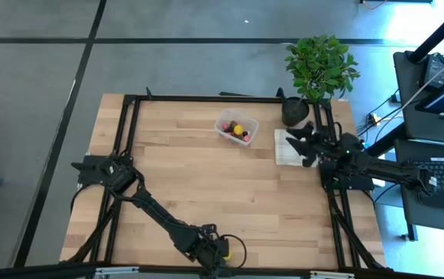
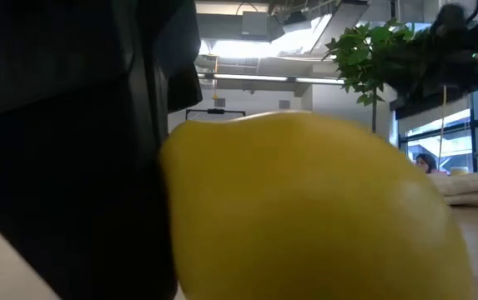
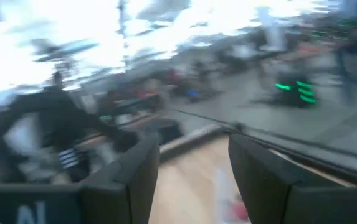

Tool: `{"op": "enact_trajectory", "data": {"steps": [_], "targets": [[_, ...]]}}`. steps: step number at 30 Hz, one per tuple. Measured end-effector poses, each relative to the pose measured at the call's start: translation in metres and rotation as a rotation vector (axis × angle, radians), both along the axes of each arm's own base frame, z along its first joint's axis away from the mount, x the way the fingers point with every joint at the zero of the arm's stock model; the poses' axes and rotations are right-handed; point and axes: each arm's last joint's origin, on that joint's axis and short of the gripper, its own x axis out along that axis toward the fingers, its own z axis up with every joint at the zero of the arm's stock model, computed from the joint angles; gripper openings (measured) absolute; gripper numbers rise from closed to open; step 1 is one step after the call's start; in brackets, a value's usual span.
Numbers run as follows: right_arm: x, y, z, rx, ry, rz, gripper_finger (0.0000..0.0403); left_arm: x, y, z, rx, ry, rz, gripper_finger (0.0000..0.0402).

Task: Pick and placing Produce into tupperware
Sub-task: Put the lemon into the transparent container

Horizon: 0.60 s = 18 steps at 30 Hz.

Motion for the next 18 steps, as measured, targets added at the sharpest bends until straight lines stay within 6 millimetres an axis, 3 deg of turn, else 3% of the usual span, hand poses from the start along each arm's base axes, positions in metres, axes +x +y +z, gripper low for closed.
{"op": "enact_trajectory", "data": {"steps": [4, 9, 18], "targets": [[0.001, 0.008, 0.017, -0.14, -0.006, 0.189, 0.0195, 0.0, 0.001, 0.0, -0.001, -0.001, 0.002, 0.0012], [0.004, 0.018, 0.044, -0.249, 0.048, 0.272, 0.0195, 0.003, 0.003, 0.0, -0.005, -0.004, 0.009, 0.0002], [0.027, 0.032, 0.081, -0.247, 0.433, 0.314, 0.0195, 0.007, 0.009, 0.0, -0.04, 0.029, 0.007, 0.0019]]}}
